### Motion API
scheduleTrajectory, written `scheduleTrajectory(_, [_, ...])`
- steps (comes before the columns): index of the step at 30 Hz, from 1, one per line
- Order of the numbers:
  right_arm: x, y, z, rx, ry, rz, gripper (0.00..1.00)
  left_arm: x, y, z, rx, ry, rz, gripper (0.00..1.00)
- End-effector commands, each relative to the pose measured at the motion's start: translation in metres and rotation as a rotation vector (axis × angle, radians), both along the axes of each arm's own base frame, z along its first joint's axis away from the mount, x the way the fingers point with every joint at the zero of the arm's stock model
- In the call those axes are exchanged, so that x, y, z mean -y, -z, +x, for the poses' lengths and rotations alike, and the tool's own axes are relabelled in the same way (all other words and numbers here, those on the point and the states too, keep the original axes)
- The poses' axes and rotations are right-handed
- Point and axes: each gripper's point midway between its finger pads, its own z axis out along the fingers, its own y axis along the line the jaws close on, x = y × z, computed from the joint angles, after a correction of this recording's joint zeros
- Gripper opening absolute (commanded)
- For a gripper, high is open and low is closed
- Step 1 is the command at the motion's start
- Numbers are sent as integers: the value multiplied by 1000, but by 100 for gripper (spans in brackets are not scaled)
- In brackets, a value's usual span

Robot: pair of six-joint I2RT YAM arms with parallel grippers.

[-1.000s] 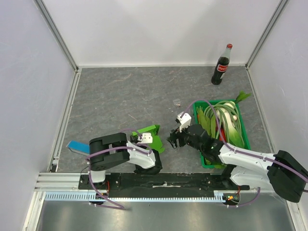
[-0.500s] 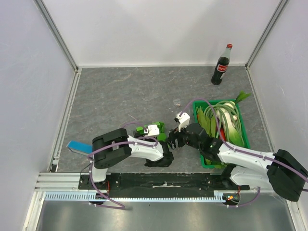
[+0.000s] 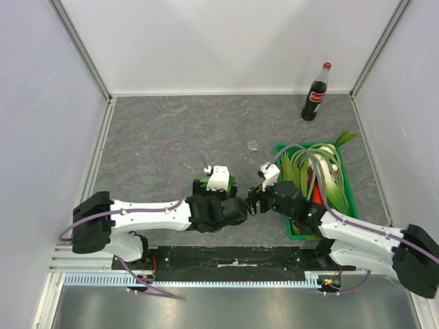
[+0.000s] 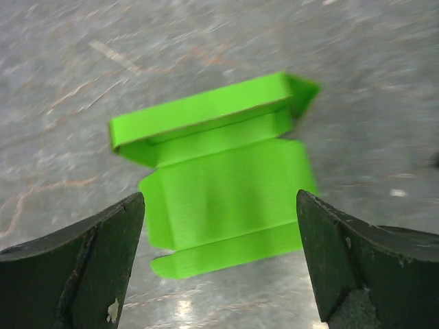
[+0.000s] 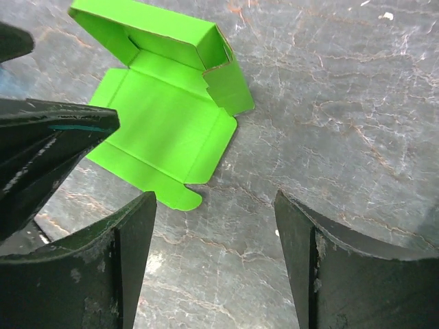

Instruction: Fold the paper box

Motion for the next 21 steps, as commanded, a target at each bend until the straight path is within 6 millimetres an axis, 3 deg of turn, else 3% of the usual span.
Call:
scheduleTrajectory(1, [6, -23, -2, 42, 29, 80, 78, 65, -62, 9, 27, 288, -68, 97])
scheduleTrajectory(4, [12, -28, -3, 72, 35, 85, 78, 76, -77, 4, 28, 390, -138, 98])
scheduleTrajectory(6, [11, -31, 2, 89, 42, 77, 78, 70, -86, 3, 27, 408, -217, 97])
scheduleTrajectory(7, [9, -26, 4, 93, 31, 48, 77, 61, -71, 2, 1, 419, -206, 97])
scheduleTrajectory(8, [4, -31, 7, 106, 18, 53, 75, 57, -87, 2, 45, 431, -277, 96])
scheduleTrajectory(9, [3, -30, 11, 113, 25, 43, 74, 50, -85, 1, 59, 447, -276, 95])
scheduleTrajectory(10, [3, -22, 16, 109, 44, 13, 74, 36, -66, -1, 40, 458, -260, 95])
scheduleTrajectory(12, [0, -23, 29, 153, 67, 2, 73, 13, -65, -5, 73, 463, -297, 90])
scheduleTrajectory(13, [-3, -12, 33, 141, 65, -31, 72, 3, -65, -3, 84, 452, -313, 89])
scheduleTrajectory(14, [-12, -21, 40, 170, 62, -14, 71, -5, -63, -4, 89, 445, -327, 88])
scheduleTrajectory(16, [-23, -12, 44, 169, 23, -26, 71, -27, -53, -4, 90, 413, -376, 81])
scheduleTrajectory(17, [-31, -20, 48, 199, 11, -2, 70, -33, -47, -4, 84, 391, -392, 79])
scheduleTrajectory(21, [-38, -15, 56, 213, -13, -38, 70, -51, -15, 0, 37, 301, -393, 71])
